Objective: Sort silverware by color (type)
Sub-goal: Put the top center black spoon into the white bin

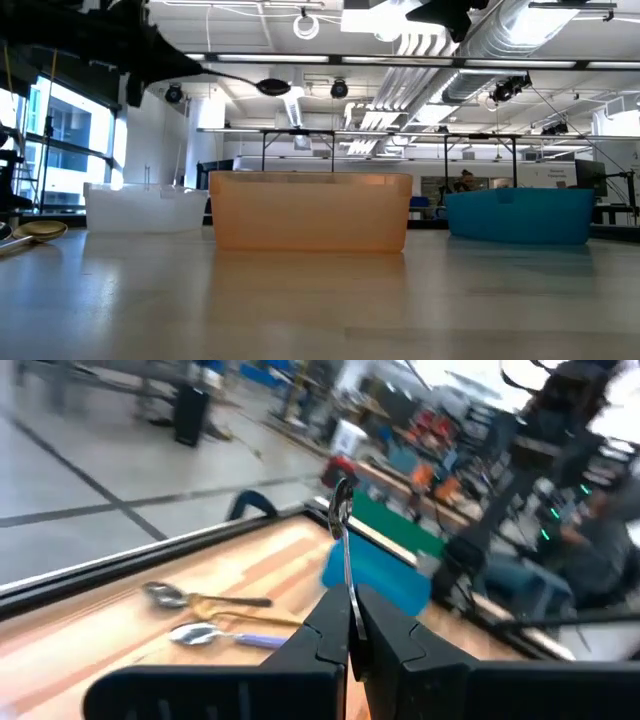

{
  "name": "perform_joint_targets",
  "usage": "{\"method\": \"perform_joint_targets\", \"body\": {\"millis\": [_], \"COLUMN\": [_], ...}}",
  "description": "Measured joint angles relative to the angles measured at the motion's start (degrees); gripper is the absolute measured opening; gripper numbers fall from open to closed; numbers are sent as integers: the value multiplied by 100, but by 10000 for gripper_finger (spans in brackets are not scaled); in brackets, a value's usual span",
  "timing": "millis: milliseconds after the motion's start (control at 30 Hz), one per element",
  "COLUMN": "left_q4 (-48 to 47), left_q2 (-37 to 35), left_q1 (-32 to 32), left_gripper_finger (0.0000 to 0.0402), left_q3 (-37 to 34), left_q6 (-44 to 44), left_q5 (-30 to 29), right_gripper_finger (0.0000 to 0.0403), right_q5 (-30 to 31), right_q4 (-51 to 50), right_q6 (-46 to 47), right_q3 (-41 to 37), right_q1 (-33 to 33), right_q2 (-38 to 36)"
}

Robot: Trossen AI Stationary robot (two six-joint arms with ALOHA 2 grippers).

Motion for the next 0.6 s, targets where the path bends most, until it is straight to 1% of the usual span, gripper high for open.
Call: {"method": "perform_joint_targets", "body": {"millis": [67,167,300,400,500,600], "left_q4": [-247,-930,-1766,-2348,-2809,-3148], "left_q2": [-351,-680,-794,-792,-792,-791], "left_q1": [1,1,0,0,0,0], "left_gripper_finger": [0,0,0,0,0,0], "left_q3": [-165,-230,-230,-230,-230,-230], "left_q6": [-159,-382,-723,-1189,-1631,-1933], "left_q5": [-305,-777,-1460,-1980,-2265,-2312], "right_gripper_finger": [201,201,201,201,201,201], "right_q5": [28,28,34,41,43,43], "right_q4": [-2,-2,-2,-2,-2,-2], "right_q6": [0,8,140,136,136,133], "right_q3": [0,0,0,0,0,0], "right_q1": [0,0,0,0,0,0], "right_q2": [0,0,0,0,0,0]}}
